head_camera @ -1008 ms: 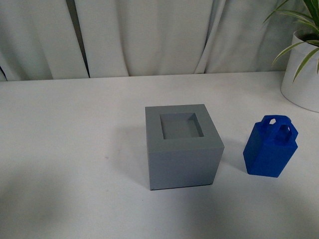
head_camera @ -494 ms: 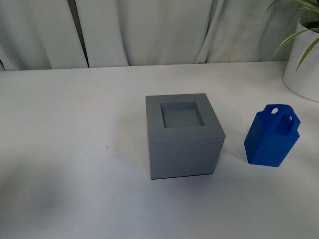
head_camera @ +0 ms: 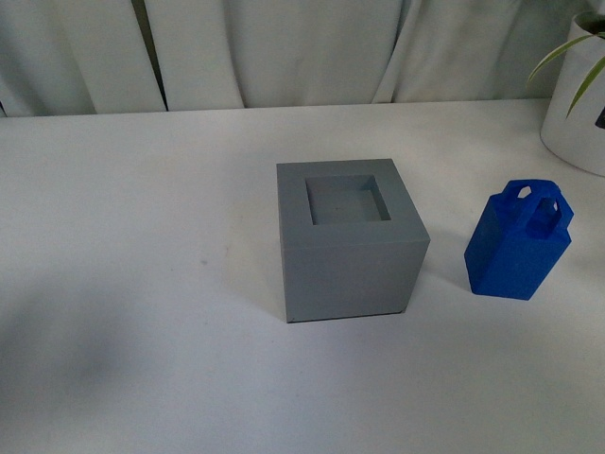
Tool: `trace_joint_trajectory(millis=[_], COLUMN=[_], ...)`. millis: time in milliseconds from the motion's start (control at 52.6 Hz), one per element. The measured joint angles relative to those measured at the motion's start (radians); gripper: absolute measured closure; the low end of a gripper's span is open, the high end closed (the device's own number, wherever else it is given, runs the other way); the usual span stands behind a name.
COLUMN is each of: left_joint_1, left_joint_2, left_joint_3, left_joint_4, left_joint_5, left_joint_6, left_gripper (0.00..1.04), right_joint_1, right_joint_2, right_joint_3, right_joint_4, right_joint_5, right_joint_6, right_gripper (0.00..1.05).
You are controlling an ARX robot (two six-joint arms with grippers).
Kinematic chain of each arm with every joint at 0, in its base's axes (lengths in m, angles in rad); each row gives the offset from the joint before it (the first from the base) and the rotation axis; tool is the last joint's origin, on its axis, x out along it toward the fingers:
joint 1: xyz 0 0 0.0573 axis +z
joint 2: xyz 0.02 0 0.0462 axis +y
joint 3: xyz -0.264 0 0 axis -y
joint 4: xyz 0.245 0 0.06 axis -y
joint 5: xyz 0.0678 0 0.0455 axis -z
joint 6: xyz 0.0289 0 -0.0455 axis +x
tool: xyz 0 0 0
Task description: Insert blue part into gray base
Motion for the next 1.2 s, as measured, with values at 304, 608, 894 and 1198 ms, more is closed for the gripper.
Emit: trace_joint_trajectory(millis=[304, 608, 894, 1198], left_joint_1=[0.000, 0.000, 0.000, 0.000], left_joint_2=[0.000, 0.000, 0.000, 0.000], left_joint_3=[0.000, 0.000, 0.000, 0.000], left_joint_4=[0.000, 0.000, 0.000, 0.000], left_joint_5=[0.000, 0.000, 0.000, 0.000], left_joint_6=[0.000, 0.000, 0.000, 0.000], left_gripper=[0.06, 0.06, 0.06, 0.06], right_joint_1=[0.061, 0.110, 0.122, 0.122], right_joint_2=[0.142, 0.225, 0.274, 0.302], right_joint_3=[0.105, 0.128, 0.145, 0.149], right_joint_4=[-0.032, -0.016, -0.023, -0.011], right_joint_5=[0.064, 0.085, 0.117, 0.130], right_joint_6=[-0.021, -0.025, -0.033, -0.043], right_gripper=[0.07, 0.07, 0.07, 0.35])
